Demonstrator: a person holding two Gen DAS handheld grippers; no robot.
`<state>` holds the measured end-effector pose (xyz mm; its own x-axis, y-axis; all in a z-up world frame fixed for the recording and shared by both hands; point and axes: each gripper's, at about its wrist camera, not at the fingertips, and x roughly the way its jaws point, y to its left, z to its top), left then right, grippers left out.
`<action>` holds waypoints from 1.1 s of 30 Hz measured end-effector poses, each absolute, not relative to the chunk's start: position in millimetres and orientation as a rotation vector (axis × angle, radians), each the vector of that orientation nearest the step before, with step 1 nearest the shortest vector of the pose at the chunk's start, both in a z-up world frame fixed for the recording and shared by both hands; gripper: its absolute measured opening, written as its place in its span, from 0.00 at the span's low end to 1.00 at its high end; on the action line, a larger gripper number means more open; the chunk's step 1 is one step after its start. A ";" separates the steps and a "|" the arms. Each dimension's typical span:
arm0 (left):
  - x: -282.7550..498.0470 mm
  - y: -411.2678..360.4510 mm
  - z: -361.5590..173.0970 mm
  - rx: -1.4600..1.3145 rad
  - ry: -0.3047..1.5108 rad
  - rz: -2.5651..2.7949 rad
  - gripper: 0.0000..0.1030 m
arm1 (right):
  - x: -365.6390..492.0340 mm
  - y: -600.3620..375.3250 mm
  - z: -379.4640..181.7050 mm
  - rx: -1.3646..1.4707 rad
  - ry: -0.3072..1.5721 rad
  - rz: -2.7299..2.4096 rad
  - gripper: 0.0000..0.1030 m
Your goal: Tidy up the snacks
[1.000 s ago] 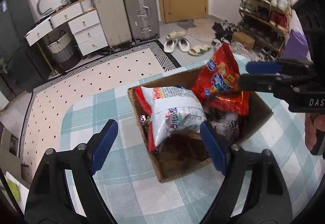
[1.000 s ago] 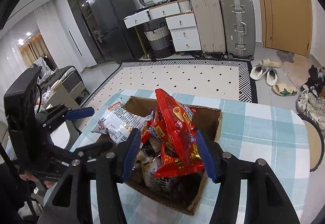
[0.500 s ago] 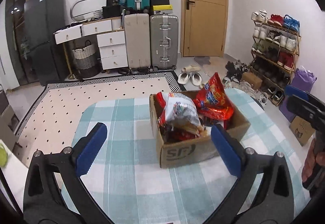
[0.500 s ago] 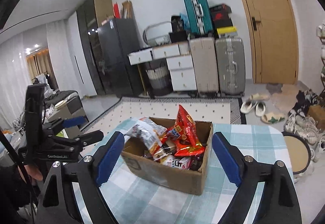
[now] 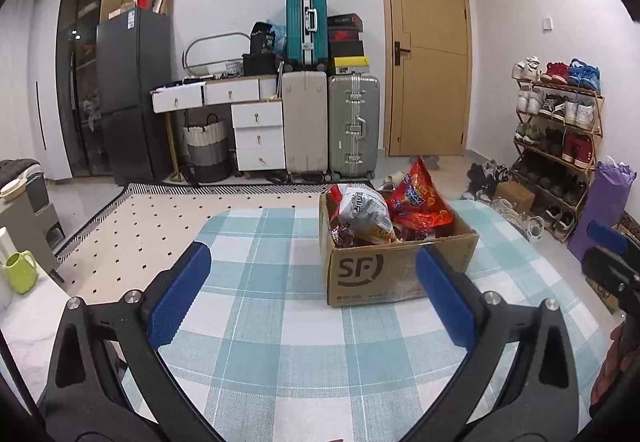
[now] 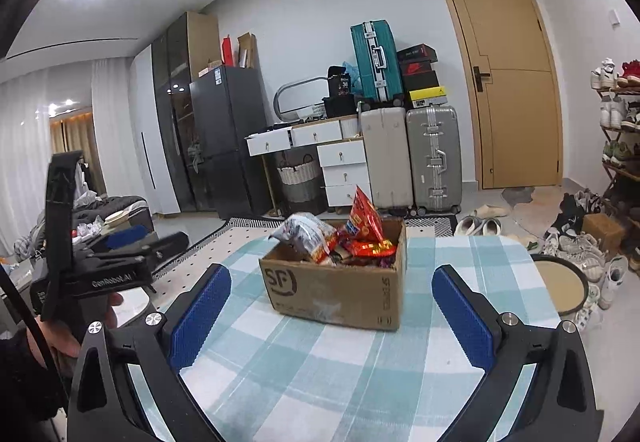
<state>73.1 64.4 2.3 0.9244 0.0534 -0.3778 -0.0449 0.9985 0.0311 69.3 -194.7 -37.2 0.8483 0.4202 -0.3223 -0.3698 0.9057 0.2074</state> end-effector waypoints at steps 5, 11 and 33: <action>54.8 65.7 -10.4 0.019 0.391 0.054 0.99 | 60.1 -197.3 -59.3 0.147 0.400 0.384 0.99; 39.9 71.5 -20.4 -0.004 0.370 0.062 0.99 | 46.4 -199.1 -69.0 0.149 0.386 0.361 0.99; 74.4 76.8 -109.0 -0.034 0.410 0.082 0.99 | 61.3 -190.3 -116.5 0.066 0.371 0.333 0.99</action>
<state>74.4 76.8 -109.0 0.9140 0.0726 -0.3991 -0.0863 0.9961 -0.0167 61.3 -190.3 -116.5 0.8782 0.3312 -0.3450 -0.3073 0.9436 0.1235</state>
